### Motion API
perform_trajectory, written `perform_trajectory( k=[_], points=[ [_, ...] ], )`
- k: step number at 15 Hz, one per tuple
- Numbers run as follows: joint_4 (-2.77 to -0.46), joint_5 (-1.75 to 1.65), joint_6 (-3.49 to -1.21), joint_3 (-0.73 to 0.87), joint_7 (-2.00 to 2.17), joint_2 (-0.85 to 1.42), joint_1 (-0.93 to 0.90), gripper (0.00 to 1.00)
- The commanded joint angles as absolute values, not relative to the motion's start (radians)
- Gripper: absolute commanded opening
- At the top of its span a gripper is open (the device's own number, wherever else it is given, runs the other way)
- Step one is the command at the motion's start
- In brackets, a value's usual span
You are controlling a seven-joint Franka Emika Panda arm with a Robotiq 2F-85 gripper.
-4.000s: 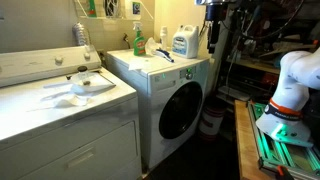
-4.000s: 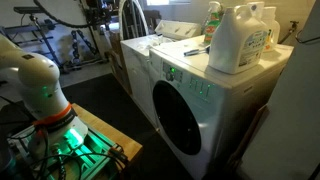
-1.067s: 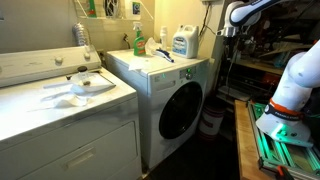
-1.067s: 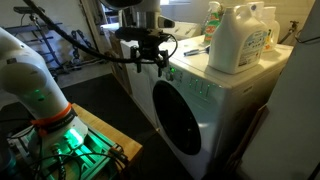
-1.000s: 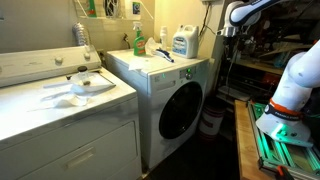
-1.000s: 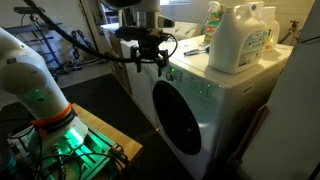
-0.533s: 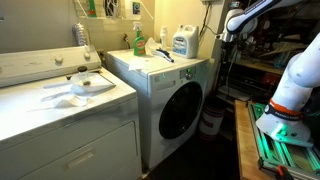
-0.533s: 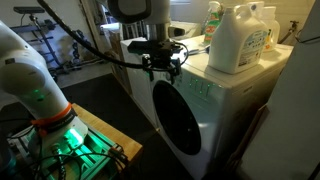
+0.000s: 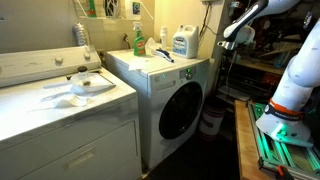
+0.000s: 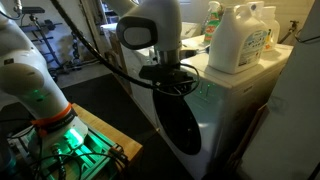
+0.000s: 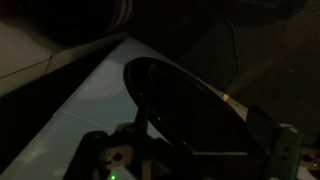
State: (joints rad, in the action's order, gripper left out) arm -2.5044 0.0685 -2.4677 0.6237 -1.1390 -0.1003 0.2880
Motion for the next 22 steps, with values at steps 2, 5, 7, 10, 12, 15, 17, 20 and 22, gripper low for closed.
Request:
perform_trajectory(
  k=[2,5,7,10,12,15,17,20,22],
  points=[
    [-2.497,0.076,-2.468,0.589,-1.141,-0.085,0.322,1.00],
    [-2.489,0.071,-2.467,0.584,-1.145,-0.070,0.323,1.00],
    [-2.486,0.094,-2.485,0.567,-1.157,-0.037,0.325,1.00],
    [-2.481,0.137,-2.526,0.535,-1.097,0.009,0.337,1.00],
    [-2.491,0.186,-2.595,0.511,-1.102,0.029,0.345,0.74],
    [-2.498,0.290,-2.725,0.465,-1.122,0.059,0.365,0.50],
    [-2.493,0.388,-2.772,0.476,-1.164,0.079,0.339,0.35],
    [-2.485,0.522,-2.826,0.453,-1.238,0.106,0.346,0.12],
    [-2.481,0.620,-2.862,0.436,-1.299,0.113,0.350,0.01]
  ],
)
